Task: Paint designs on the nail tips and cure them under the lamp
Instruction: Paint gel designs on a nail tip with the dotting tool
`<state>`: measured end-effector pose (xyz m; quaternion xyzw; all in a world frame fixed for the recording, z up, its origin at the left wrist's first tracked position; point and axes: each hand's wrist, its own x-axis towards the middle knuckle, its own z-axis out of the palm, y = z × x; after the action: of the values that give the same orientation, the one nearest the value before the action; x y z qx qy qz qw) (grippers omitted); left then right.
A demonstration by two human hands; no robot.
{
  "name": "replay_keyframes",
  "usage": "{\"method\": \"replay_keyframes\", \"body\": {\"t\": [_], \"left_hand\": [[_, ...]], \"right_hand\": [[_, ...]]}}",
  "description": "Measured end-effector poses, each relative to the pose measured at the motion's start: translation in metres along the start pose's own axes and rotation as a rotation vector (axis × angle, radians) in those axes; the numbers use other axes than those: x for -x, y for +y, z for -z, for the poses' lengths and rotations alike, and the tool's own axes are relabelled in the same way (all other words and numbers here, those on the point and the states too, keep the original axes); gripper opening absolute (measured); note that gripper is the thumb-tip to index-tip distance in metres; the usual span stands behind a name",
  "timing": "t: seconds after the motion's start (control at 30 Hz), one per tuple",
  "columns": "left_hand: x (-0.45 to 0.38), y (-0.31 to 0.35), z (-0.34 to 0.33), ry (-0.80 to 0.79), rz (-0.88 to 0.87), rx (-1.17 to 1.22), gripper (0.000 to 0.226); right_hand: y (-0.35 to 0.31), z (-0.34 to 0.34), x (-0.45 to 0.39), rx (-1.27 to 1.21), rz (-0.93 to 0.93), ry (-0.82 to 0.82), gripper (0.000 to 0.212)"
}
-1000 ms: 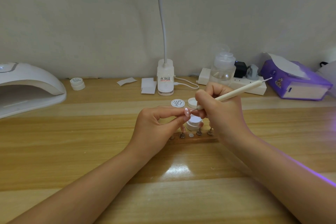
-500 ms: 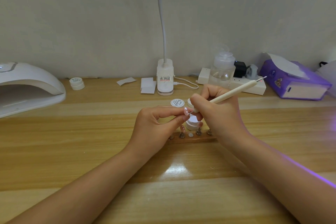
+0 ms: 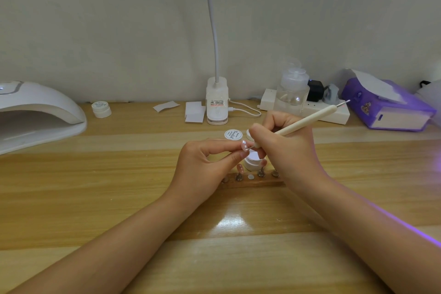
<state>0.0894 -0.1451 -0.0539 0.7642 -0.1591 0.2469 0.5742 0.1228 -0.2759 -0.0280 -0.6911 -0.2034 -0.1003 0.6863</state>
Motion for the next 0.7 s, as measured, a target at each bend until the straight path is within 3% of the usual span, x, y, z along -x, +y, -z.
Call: {"method": "replay_keyframes", "body": {"t": [0.7], "left_hand": [[-0.0008, -0.0007, -0.0001, -0.004, -0.031, 0.014, 0.016]], "right_hand": [[-0.0015, -0.0007, -0.0005, 0.008, 0.004, 0.016, 0.037]]}}
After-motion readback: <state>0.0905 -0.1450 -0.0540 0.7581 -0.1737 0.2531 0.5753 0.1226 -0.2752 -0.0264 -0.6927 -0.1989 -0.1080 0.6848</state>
